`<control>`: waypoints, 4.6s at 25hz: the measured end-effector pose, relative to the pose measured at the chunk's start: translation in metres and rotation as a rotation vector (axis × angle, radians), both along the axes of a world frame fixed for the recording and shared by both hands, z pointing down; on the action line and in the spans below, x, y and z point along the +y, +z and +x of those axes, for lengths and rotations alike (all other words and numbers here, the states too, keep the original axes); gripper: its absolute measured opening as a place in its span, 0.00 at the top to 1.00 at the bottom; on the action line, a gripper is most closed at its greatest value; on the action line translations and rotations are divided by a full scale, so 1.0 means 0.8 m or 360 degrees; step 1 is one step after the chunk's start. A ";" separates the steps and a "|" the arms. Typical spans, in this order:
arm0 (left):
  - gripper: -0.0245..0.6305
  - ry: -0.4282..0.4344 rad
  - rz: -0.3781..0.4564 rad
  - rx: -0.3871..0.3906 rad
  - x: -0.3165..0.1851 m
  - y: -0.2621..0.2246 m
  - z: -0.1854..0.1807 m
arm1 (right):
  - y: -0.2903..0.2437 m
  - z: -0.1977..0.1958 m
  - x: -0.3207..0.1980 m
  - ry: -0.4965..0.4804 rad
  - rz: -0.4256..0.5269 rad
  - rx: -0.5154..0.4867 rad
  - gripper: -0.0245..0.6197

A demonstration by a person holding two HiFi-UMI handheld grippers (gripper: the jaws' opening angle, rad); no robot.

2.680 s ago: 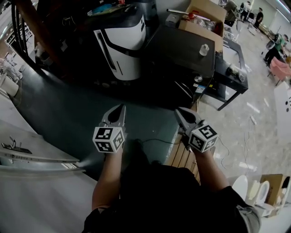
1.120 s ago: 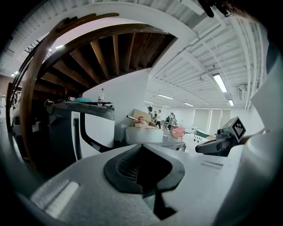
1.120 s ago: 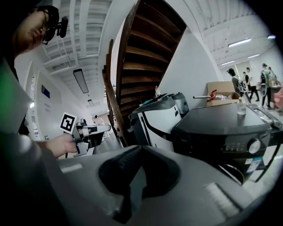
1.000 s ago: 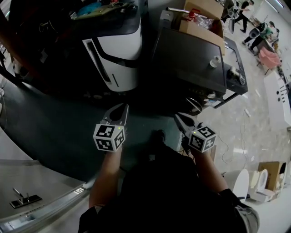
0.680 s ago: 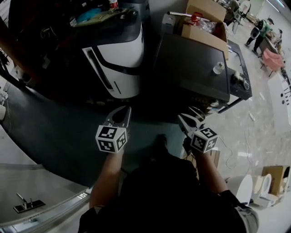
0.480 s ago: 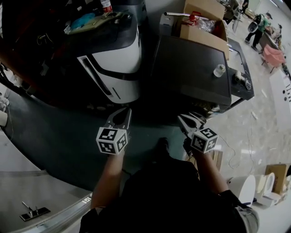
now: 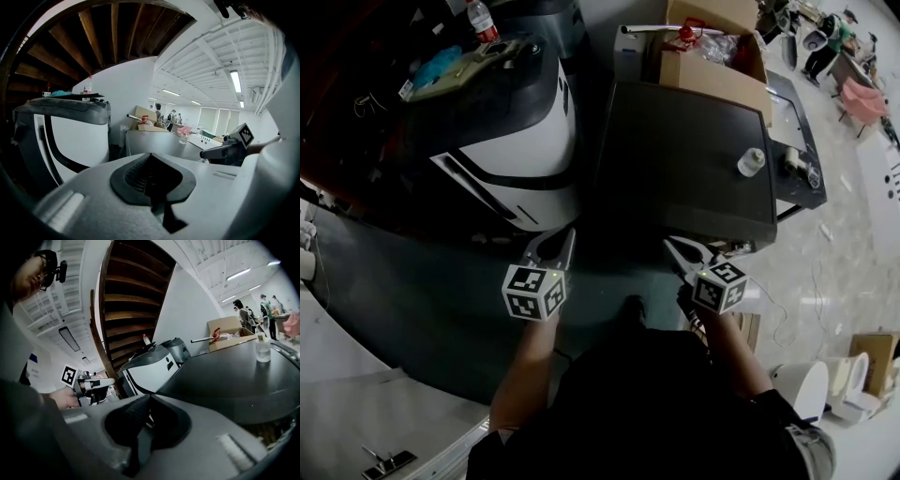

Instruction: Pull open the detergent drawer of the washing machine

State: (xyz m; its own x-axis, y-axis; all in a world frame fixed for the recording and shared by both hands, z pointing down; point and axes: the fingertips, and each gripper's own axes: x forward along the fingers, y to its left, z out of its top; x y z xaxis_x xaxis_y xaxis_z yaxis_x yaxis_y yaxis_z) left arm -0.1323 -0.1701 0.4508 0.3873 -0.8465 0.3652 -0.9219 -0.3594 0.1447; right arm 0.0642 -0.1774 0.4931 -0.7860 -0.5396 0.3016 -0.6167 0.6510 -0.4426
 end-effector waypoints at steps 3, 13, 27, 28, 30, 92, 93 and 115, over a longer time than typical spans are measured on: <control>0.95 0.0023 -0.0015 -0.0017 -0.033 0.005 0.014 | 0.003 0.009 -0.032 -0.0008 -0.0020 -0.0005 0.96; 0.95 0.0098 -0.0098 -0.0001 -0.109 0.041 0.012 | 0.042 0.023 -0.090 0.0059 -0.0113 0.0081 0.96; 0.94 0.0307 -0.0232 0.0059 -0.134 0.108 0.005 | 0.091 0.017 -0.080 0.0222 -0.0266 0.0181 0.96; 0.94 0.0321 -0.0256 0.0053 -0.132 0.116 0.006 | 0.094 0.018 -0.079 0.0232 -0.0271 0.0194 0.96; 0.94 0.0333 -0.0298 0.0041 -0.126 0.131 0.006 | 0.102 0.020 -0.075 0.0247 -0.0286 0.0222 0.96; 0.70 0.0380 -0.0553 -0.0044 -0.113 0.231 0.012 | 0.181 -0.029 -0.059 0.0045 -0.0379 0.0453 0.69; 0.70 0.0389 -0.0548 -0.0053 -0.112 0.231 0.009 | 0.182 -0.029 -0.058 0.0048 -0.0384 0.0449 0.69; 0.77 0.0730 -0.0517 0.0001 -0.076 0.229 -0.002 | 0.183 -0.041 -0.037 0.0287 -0.0331 0.0505 0.76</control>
State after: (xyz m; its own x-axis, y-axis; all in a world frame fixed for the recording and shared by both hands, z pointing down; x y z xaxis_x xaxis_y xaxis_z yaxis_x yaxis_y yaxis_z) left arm -0.1339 -0.2309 0.6340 0.6895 -0.4356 0.5787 -0.6817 -0.6602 0.3153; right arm 0.0316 -0.2071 0.6397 -0.5350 -0.5620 0.6309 -0.8396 0.4368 -0.3229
